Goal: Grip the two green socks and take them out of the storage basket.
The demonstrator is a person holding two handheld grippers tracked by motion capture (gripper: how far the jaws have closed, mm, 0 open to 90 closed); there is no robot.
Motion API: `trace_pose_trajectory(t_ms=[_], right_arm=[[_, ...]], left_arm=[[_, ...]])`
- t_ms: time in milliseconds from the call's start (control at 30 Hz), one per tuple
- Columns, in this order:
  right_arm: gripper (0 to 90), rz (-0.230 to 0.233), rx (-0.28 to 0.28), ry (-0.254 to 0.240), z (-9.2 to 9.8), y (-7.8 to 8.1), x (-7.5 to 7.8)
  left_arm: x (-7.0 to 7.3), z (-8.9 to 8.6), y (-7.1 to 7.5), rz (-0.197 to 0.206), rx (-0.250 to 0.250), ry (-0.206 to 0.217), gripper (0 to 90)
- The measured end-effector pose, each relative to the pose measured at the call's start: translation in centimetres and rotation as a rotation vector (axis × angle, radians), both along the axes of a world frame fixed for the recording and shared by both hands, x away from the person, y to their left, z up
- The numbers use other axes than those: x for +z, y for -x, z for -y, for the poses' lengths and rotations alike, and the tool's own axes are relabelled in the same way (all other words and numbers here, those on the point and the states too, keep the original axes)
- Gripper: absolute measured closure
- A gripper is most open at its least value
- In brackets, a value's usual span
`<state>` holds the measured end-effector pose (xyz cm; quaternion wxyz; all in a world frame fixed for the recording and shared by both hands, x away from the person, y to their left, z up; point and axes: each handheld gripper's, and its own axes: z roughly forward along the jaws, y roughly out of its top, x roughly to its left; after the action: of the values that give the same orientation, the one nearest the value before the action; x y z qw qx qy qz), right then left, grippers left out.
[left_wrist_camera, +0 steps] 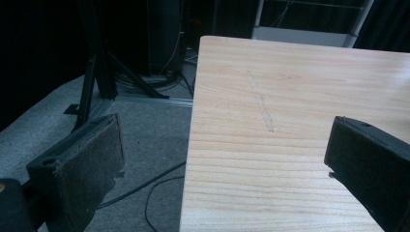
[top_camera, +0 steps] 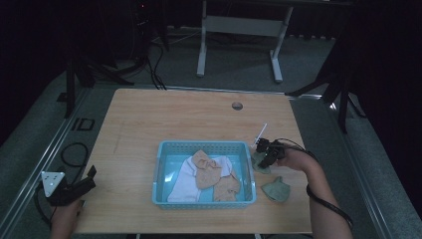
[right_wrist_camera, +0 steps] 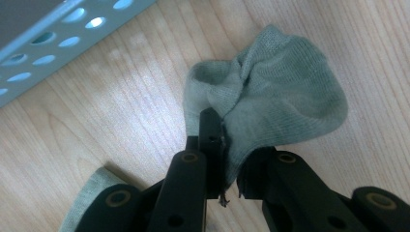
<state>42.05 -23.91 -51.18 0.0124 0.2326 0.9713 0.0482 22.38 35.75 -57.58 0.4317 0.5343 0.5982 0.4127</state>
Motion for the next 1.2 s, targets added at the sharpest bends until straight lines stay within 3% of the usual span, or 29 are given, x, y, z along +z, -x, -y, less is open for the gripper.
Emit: trace_pose_trajectory(t_ms=[100,200,233,267,433,700,800,833,867,1033,1200], right_arm=[[76.9,0.003,0.010,0.016,-0.1,0.0,0.2],[62.2,0.016,0.003,0.038,0.0,0.0,1.0],[62.2,0.016,0.003,0.038,0.0,0.0,1.0],[54.1,0.035,-0.005,0.058,0.2,0.1,1.7],[48.6,0.071,-0.043,0.040,0.8,0.3,2.8],[38.6,0.100,-0.079,-0.042,2.5,1.0,3.9],[32.7,0.110,-0.114,-0.096,3.6,1.7,4.3],[32.7,0.110,-0.114,-0.096,3.6,1.7,4.3],[29.3,0.109,-0.129,-0.129,4.1,2.0,4.3],[27.4,0.104,-0.149,-0.144,4.9,2.2,3.9],[21.7,0.095,-0.185,-0.196,6.2,2.5,3.2]], left_arm=[[0.0,0.0,0.0,0.000,0.000,0.001,0.7],[0.0,0.0,0.0,-0.002,0.001,0.002,0.7],[0.0,0.0,0.0,-0.002,0.001,0.002,0.7],[0.0,0.0,0.0,0.000,0.001,0.003,0.7],[0.0,0.0,0.0,-0.002,-0.001,0.000,0.7],[0.0,0.0,0.0,-0.001,-0.002,-0.001,0.7],[0.0,0.0,0.0,-0.004,-0.002,-0.001,0.7],[0.0,0.0,0.0,-0.004,-0.002,-0.001,0.7],[0.0,0.0,0.0,-0.004,-0.003,0.000,0.7],[0.0,0.0,0.0,-0.003,-0.003,-0.002,0.7],[0.0,0.0,0.0,-0.004,-0.003,-0.001,0.7]])
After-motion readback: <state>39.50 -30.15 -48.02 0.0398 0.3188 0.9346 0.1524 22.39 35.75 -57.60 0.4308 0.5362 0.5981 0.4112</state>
